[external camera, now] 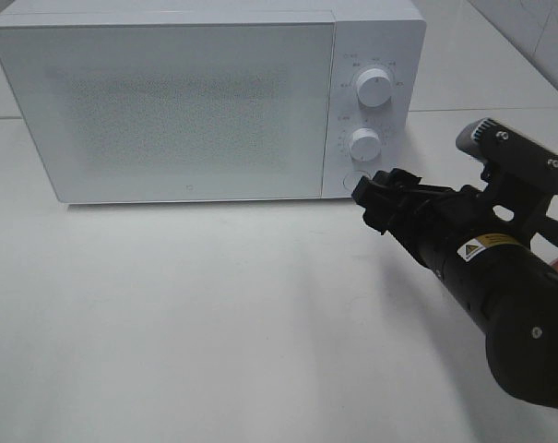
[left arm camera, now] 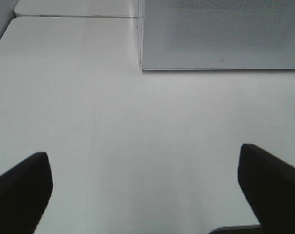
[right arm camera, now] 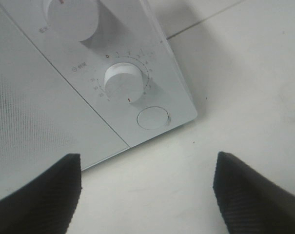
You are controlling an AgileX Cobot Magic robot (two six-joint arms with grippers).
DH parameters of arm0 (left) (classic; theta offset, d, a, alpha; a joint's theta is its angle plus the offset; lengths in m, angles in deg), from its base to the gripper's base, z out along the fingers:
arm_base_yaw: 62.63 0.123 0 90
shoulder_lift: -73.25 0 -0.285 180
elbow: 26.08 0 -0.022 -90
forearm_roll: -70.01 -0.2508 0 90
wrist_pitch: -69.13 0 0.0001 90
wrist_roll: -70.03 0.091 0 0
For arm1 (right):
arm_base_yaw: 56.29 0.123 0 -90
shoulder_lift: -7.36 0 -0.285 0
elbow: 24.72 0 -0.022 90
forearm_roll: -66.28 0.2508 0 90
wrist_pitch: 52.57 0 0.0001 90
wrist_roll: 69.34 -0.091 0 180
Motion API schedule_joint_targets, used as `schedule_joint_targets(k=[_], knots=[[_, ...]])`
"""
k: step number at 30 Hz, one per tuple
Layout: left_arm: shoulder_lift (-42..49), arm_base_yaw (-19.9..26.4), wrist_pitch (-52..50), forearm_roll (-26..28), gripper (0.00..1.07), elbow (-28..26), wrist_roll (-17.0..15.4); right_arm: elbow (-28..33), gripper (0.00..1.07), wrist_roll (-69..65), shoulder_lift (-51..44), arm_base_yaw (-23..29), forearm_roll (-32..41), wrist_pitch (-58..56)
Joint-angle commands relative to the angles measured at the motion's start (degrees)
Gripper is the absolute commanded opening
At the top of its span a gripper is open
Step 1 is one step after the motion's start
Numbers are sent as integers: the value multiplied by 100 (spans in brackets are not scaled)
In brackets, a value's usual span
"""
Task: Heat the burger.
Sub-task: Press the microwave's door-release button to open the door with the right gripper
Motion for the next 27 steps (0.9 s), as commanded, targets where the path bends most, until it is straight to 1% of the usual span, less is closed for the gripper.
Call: schedule_joint_targets(k=[1, 2, 3, 4, 5, 6, 7, 8, 10, 11, 12, 13, 14, 15, 16, 17, 18, 19, 20, 21, 22, 23, 27], knots=[[143, 6, 0, 40, 98, 6, -29, 17, 69, -1581, -17, 11, 6, -223], [143, 6, 0, 40, 98, 6, -29, 17, 69, -1581, -17, 11, 6, -223], [143, 6, 0, 40, 98, 6, -29, 17, 67, -1856, -17, 11, 6, -275], [143, 6, 0, 40, 98, 6, -29, 17, 64, -2475, -17, 11, 29, -378], [143, 6, 0, 40, 98, 6, -29, 17, 64, -2475, -17, 11, 29, -378], [143, 6, 0, 40, 98, 6, -29, 17, 63, -2722, -17, 11, 40, -407], [143, 6, 0, 40, 98, 6, -29, 17, 59, -3088, -17, 11, 57, -441], [143, 6, 0, 40, 98, 6, -29, 17, 59, -3088, -17, 11, 57, -441], [143, 6, 0, 40, 98, 6, -29, 17, 51, -3690, -17, 11, 57, -441], [143, 6, 0, 40, 98, 6, -29, 17, 51, -3690, -17, 11, 57, -441], [143, 6, 0, 40, 98, 6, -29, 17, 45, -4154, -17, 11, 57, -441], [143, 6, 0, 40, 98, 6, -29, 17, 45, -4154, -17, 11, 57, -441], [143, 6, 0, 40, 98, 6, -29, 17, 42, -4383, -17, 11, 57, -441], [143, 6, 0, 40, 98, 6, -29, 17, 34, -4778, -17, 11, 57, -441], [143, 6, 0, 40, 98, 6, -29, 17, 34, -4778, -17, 11, 57, -441], [143, 6, 0, 40, 98, 6, -29, 17, 29, -5111, -17, 11, 57, -441], [143, 6, 0, 40, 98, 6, -29, 17, 20, -5265, -17, 11, 57, -441], [143, 6, 0, 40, 98, 6, -29, 17, 20, -5265, -17, 11, 57, -441], [143, 6, 0, 40, 98, 6, -29, 17, 11, -5455, -17, 11, 97, -441], [143, 6, 0, 40, 98, 6, -29, 17, 6, -5529, -17, 11, 138, -441], [143, 6, 0, 40, 98, 6, -29, 17, 6, -5529, -17, 11, 138, -441], [143, 6, 0, 40, 98, 6, -29, 17, 0, -5586, -17, 11, 189, -441], [143, 6, 0, 40, 98, 6, -29, 17, 0, -5604, -17, 11, 206, -441]])
